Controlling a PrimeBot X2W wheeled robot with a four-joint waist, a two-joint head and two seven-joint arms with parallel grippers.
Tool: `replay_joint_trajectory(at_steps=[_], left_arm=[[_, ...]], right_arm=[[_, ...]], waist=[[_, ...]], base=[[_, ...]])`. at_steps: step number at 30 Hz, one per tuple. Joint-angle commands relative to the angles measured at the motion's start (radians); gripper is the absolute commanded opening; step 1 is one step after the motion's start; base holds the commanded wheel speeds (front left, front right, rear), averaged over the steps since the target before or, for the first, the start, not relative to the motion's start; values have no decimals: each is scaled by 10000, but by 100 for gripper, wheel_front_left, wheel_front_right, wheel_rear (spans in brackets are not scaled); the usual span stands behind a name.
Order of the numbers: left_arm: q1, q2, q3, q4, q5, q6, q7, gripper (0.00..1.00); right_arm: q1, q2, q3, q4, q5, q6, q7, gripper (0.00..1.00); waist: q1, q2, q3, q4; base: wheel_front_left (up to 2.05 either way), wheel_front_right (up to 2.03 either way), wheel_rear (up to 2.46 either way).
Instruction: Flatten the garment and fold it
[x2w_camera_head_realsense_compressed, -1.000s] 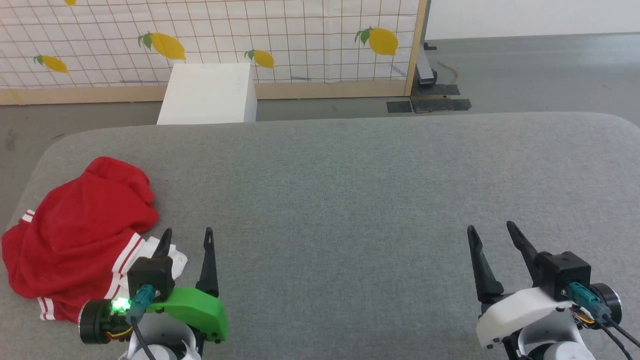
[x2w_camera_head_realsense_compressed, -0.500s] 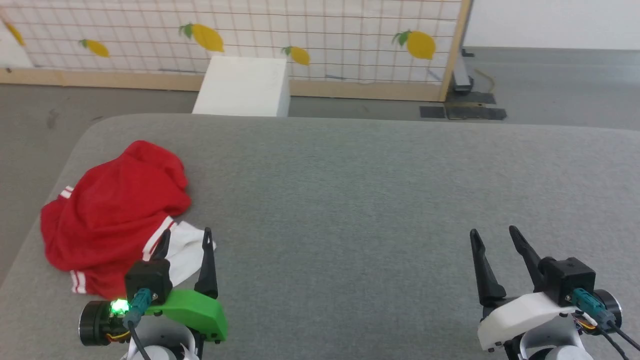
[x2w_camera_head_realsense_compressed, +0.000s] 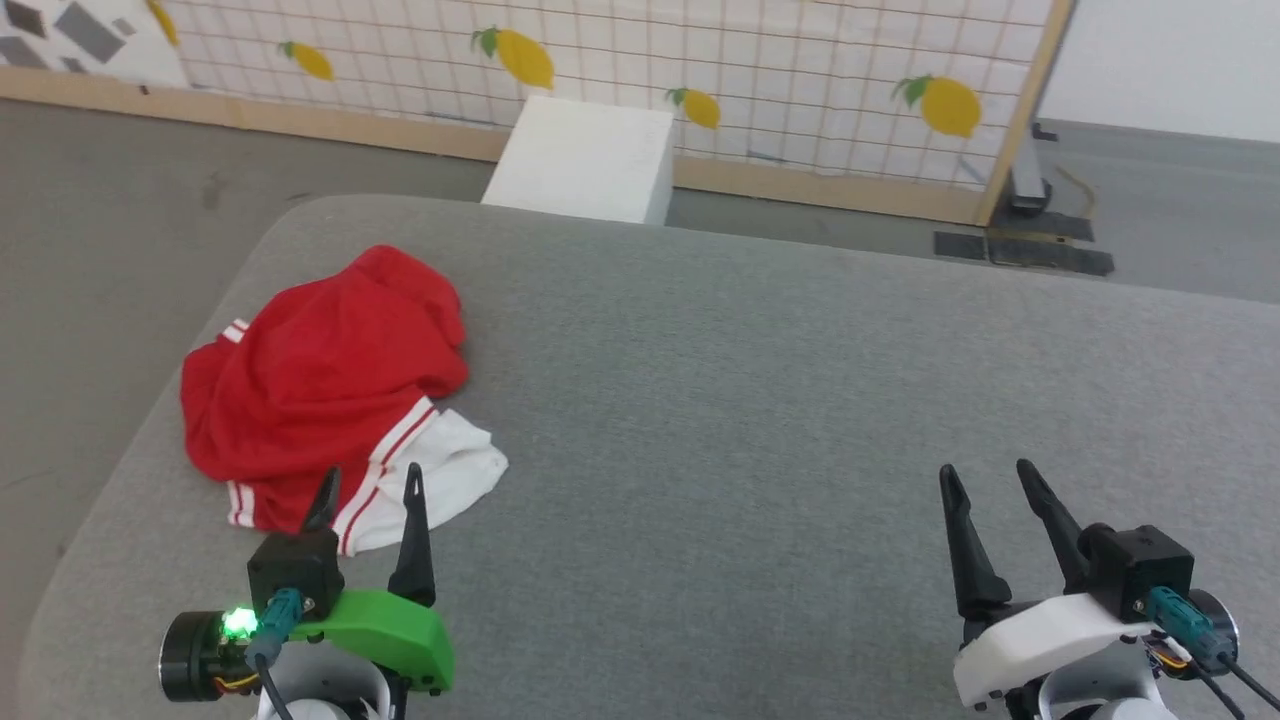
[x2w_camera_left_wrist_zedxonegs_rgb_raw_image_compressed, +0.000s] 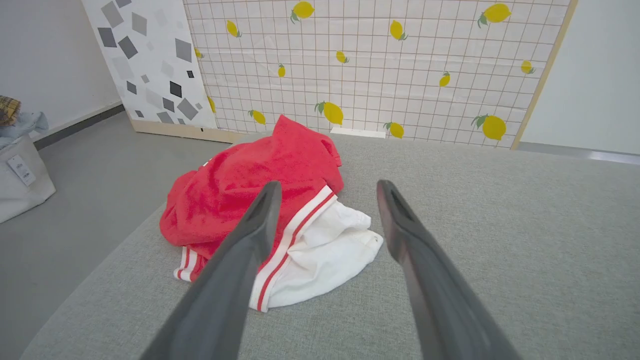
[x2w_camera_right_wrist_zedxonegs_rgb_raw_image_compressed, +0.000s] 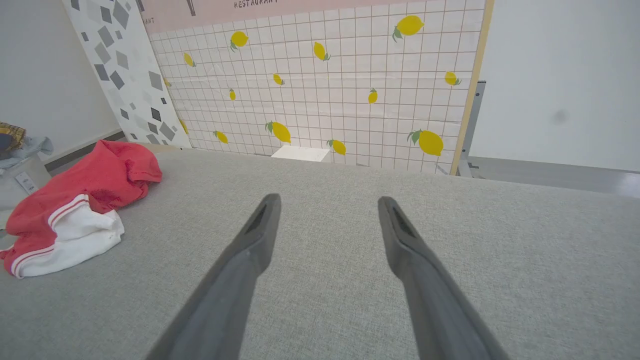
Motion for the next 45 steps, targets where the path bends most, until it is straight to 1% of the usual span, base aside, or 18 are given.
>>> replay_joint_trajectory(at_steps=[1, 26, 45], left_arm=[[97, 37, -10, 46, -177, 63, -120, 100], [199, 46, -69, 332, -465, 167, -634, 100], [273, 119, -63, 437, -530, 303, -1020, 100]], right_arm=[[72, 0, 22, 73, 104, 21, -123, 100], [188, -1, -16, 417, 451, 31, -607, 100], [262, -1, -128, 545, 549, 39, -902, 100]], waist=[[0, 0, 1, 233], [0, 0, 58, 1656], [0, 0, 90, 2553]], base=[[0, 0, 0], [0, 0, 0], [0, 0, 0]])
